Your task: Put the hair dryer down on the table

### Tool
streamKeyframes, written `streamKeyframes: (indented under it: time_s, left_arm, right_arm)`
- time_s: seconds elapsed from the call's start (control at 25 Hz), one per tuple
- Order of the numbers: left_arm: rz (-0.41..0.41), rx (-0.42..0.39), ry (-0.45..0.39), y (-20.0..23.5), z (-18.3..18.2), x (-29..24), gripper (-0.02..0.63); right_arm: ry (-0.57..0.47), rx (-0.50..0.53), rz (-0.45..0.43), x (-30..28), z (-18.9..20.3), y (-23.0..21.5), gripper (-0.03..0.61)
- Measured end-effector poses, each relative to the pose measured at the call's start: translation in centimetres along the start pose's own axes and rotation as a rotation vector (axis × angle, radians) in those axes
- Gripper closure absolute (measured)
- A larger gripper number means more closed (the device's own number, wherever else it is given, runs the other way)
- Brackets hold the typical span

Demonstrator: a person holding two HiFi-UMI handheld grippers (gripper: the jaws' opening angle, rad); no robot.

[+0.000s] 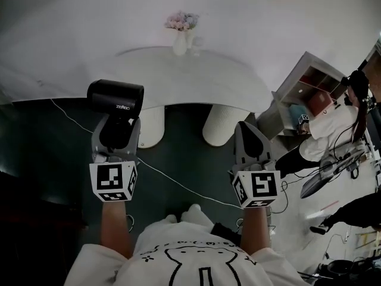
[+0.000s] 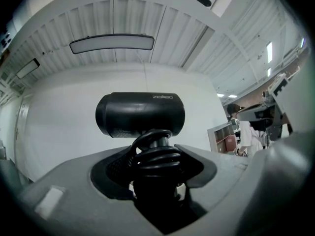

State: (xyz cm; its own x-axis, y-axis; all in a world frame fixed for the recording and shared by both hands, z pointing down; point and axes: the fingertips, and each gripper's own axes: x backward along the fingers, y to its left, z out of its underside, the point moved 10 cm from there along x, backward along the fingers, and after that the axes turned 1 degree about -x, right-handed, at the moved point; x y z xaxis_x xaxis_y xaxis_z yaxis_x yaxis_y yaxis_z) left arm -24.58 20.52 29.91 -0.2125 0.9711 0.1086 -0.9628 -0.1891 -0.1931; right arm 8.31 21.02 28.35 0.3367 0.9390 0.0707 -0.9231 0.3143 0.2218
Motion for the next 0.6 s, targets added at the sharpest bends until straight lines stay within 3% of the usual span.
streamKeyframes:
  time_s: [0.32, 0.6]
  left_arm:
    - [-0.007, -0.010, 0.007, 0.8, 1.5, -4.5, 0.359]
    - [-0.034, 0.017, -0.001, 1.1, 2.3, -11.5, 0.359]
  right_arm:
    - [0.016, -0.008, -0.010, -5.4, 2.0, -1.2, 0.578]
    - [0.005, -0.011, -0.034, -12.4, 3.4, -4.7, 0.578]
